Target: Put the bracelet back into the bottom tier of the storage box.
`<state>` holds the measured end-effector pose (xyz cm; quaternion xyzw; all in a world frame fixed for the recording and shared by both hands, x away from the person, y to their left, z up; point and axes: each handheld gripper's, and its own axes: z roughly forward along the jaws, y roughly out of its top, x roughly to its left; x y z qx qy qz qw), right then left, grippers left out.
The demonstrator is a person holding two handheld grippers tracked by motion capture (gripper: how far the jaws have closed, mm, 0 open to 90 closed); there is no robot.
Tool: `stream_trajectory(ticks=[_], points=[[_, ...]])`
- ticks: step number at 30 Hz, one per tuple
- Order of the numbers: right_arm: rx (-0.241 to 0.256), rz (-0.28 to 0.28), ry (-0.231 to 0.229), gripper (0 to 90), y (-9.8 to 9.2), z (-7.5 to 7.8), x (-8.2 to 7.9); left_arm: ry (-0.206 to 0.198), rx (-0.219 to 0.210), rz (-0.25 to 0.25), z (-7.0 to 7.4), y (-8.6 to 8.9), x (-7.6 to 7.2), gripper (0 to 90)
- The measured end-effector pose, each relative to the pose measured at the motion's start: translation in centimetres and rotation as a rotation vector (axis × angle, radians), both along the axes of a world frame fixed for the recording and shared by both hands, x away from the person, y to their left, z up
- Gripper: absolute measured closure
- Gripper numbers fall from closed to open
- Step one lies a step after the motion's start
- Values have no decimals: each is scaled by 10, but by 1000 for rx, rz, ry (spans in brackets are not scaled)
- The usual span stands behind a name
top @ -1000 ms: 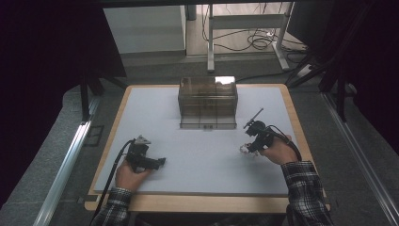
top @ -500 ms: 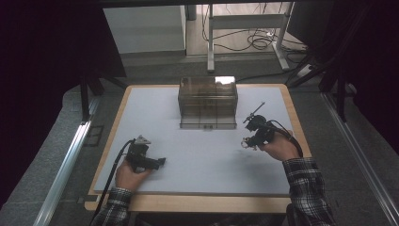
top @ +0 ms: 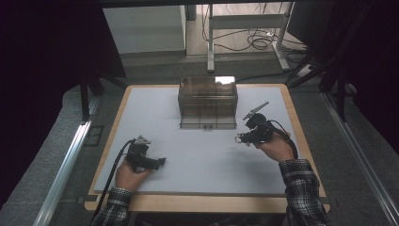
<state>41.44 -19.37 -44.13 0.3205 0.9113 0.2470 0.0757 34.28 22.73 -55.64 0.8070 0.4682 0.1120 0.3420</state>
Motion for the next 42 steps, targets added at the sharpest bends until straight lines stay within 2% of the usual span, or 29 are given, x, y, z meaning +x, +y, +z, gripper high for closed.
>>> stream_trajectory(ticks=[16, 28, 42], points=[[122, -9, -103, 822, 10, -5, 1, 0, 0, 0, 0, 0, 0, 0], [180, -12, -144, 823, 22, -9, 4, 0, 0, 0, 0, 0, 0, 0], [232, 0, -199, 823, 45, -9, 12, -1, 3, -2, 0, 0, 0, 0]])
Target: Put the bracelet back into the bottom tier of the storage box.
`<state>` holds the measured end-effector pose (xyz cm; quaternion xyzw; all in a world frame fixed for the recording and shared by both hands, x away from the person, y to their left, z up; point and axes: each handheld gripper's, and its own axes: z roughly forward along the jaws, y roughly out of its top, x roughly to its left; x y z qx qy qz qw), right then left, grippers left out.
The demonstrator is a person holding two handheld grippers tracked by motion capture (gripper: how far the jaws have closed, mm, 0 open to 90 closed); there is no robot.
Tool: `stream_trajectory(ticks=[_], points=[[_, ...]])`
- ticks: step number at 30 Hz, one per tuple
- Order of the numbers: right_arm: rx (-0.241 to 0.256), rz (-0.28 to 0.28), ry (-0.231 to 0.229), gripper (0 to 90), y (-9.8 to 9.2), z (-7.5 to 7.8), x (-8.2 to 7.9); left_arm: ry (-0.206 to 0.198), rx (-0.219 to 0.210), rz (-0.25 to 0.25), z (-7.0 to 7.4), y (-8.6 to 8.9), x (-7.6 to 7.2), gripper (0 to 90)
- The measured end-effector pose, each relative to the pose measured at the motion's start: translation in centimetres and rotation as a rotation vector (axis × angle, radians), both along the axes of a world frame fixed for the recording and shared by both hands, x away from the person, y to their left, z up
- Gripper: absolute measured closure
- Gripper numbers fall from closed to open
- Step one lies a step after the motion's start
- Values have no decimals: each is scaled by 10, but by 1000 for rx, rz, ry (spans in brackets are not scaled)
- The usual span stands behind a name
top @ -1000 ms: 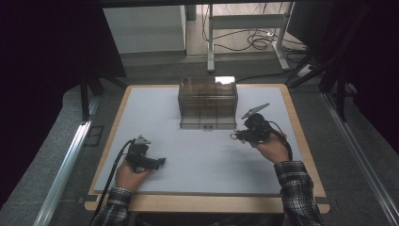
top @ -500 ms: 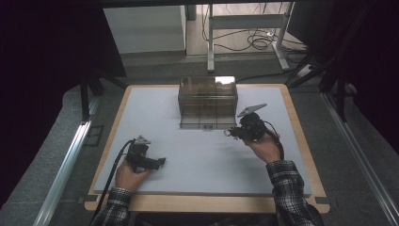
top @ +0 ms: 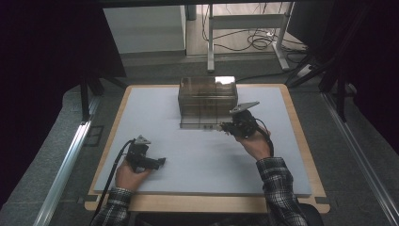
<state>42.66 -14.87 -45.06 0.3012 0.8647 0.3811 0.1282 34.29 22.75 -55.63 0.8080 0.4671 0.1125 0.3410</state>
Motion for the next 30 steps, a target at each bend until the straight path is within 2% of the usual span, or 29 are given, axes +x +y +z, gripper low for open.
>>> stream_trajectory(ticks=[20, 30], points=[[66, -12, -81, 823, 24, -2, 12, 0, -1, 1, 0, 0, 0, 0], [82, -12, -93, 823, 40, -8, 21, 2, -2, 2, 0, 0, 0, 0]])
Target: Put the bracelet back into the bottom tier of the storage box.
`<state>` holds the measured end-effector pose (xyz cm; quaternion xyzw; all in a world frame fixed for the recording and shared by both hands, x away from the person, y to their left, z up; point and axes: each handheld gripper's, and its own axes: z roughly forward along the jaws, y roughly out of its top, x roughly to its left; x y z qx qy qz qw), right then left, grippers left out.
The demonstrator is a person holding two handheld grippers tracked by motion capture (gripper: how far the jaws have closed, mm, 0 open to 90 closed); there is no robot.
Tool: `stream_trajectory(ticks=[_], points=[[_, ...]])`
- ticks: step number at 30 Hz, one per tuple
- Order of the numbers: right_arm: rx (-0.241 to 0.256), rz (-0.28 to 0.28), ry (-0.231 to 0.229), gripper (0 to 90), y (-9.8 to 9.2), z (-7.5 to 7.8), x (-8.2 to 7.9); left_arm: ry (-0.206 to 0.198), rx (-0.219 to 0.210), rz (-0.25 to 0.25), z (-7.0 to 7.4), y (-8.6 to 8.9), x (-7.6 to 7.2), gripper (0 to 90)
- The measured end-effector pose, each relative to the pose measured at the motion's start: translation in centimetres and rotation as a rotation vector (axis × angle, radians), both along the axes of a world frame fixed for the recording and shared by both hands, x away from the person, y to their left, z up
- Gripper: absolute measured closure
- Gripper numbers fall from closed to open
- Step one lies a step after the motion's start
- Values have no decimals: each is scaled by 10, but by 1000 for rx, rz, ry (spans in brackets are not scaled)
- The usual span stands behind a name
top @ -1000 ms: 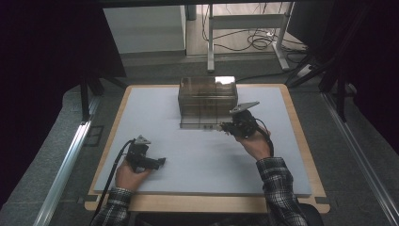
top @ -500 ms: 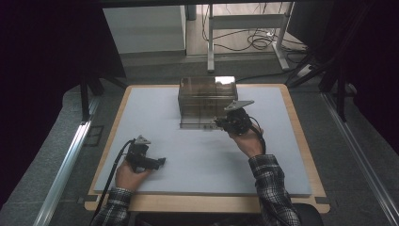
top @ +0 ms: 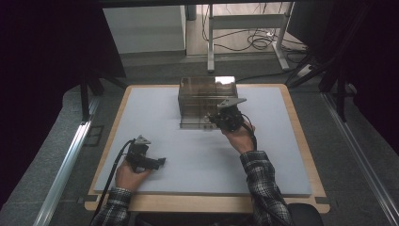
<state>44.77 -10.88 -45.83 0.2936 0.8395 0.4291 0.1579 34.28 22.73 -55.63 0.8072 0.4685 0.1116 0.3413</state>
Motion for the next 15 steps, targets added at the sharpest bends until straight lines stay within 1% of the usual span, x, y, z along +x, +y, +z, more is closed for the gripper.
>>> stream_trajectory(ticks=[5, 10, 13, 15], points=[[20, 2, -2, 823, 10, -4, 6, 0, 0, 0, 0, 0, 0, 0], [21, 5, -2, 823, 18, -7, 10, 0, 0, 0, 0, 0, 0, 0], [31, 8, -2, 823, 26, -10, 14, 0, -1, 0, 0, 0, 0, 0], [34, 9, -2, 823, 29, -10, 15, 0, -1, 1, 0, 0, 0, 0]])
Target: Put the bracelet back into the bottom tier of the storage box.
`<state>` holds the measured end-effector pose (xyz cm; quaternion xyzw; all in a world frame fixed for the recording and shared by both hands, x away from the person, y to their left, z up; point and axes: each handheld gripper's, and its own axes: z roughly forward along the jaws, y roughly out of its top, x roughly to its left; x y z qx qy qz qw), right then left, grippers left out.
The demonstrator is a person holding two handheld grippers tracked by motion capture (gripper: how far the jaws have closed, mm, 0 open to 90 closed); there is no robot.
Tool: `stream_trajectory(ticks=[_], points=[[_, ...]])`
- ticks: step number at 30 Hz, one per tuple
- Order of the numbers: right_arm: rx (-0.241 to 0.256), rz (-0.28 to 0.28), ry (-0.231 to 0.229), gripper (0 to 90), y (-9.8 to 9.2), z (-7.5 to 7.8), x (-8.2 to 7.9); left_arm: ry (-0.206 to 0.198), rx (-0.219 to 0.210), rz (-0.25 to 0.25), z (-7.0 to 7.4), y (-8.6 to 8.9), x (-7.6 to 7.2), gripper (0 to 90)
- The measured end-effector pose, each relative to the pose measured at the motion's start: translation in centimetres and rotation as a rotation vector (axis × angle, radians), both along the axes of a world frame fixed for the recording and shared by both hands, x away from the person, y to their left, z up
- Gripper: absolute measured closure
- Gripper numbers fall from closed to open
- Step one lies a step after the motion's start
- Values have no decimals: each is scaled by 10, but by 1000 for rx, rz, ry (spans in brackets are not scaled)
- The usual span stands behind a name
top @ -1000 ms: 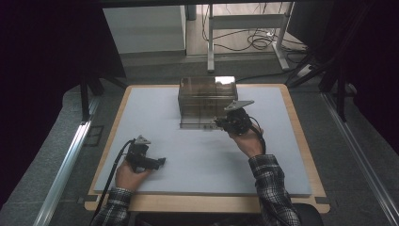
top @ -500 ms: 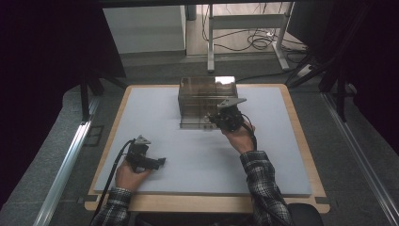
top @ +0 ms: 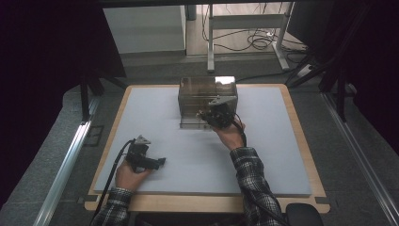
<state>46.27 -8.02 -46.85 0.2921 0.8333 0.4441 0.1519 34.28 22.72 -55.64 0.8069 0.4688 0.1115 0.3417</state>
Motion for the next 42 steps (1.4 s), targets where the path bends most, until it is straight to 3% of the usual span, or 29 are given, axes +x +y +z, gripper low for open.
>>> stream_trajectory(ticks=[14, 32, 42], points=[[11, -3, 6, 823, 26, -12, 15, 0, 2, 0, 0, 0, 0, 0], [-31, -27, 24, 805, 49, -38, 30, 1, 2, -1, 0, 0, 0, 0], [-34, -35, 9, 738, 49, -33, 30, 1, 2, -1, 0, 0, 0, 0]])
